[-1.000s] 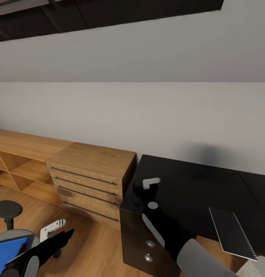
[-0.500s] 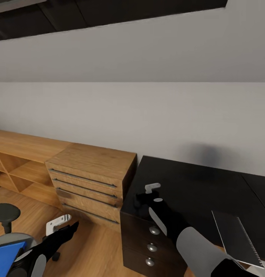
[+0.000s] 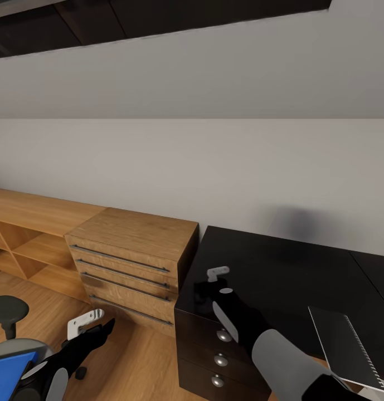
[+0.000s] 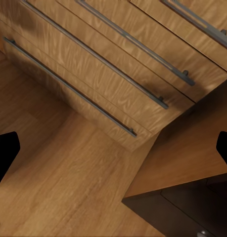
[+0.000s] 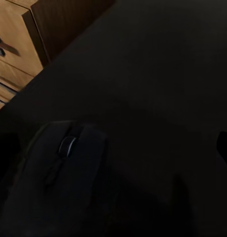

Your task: In the bedroom, organize the workspace by keeping the computer under the desk, ensuring the monitor is on the desk, placing the keyboard on the desk next to the monitor, placing the mouse on the desk next to the keyboard, moving the folder from the swivel chair onto the desk next to the mouse, stacking the notebook on top of the folder with the pen on top of the notebook, and positioning the swivel chair next to the desk.

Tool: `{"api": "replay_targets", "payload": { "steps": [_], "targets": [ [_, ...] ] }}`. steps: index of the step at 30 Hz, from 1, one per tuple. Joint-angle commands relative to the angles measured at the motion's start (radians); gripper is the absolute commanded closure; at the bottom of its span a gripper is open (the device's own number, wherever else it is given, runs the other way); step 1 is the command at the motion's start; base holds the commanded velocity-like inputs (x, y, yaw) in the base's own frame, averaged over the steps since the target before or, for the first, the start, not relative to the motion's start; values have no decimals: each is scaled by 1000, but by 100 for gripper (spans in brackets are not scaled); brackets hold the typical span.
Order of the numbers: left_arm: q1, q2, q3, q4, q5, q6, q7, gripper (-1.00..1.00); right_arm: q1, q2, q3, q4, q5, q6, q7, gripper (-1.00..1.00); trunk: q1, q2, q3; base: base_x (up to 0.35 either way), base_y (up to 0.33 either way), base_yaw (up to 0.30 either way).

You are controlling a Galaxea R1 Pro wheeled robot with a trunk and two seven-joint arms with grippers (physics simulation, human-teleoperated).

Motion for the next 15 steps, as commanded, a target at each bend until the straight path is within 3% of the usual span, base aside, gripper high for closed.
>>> {"api": "replay_targets", "payload": {
  "steps": [1, 15],
  "targets": [
    [-1, -1, 1, -1, 11, 6, 4, -100, -1, 0, 7, -2, -10, 4, -9, -100, 0, -1, -1, 2, 0, 0],
    [-1, 0, 4, -1, 12, 7, 3, -100, 0, 19, 8, -1, -11, 44, -9, -100, 0, -1, -1, 0, 0, 0]
  ]
}}
